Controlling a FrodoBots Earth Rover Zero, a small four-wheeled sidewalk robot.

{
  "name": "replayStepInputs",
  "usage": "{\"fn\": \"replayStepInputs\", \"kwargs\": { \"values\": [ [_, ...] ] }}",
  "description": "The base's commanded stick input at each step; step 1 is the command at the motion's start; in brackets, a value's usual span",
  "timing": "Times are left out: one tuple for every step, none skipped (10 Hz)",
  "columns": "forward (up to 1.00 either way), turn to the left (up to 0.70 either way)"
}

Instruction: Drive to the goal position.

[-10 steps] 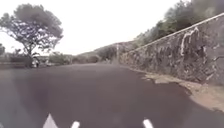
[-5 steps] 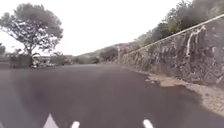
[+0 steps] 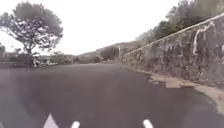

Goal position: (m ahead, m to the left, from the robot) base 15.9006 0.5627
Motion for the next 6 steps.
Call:
{"fn": "replayStepInputs", "kwargs": {
  "values": [
    [0.5, 0.0],
    [0.5, 0.0],
    [0.5, 0.0],
    [0.5, 0.0],
    [0.5, 0.0],
    [0.5, 0.0]
  ]
}}
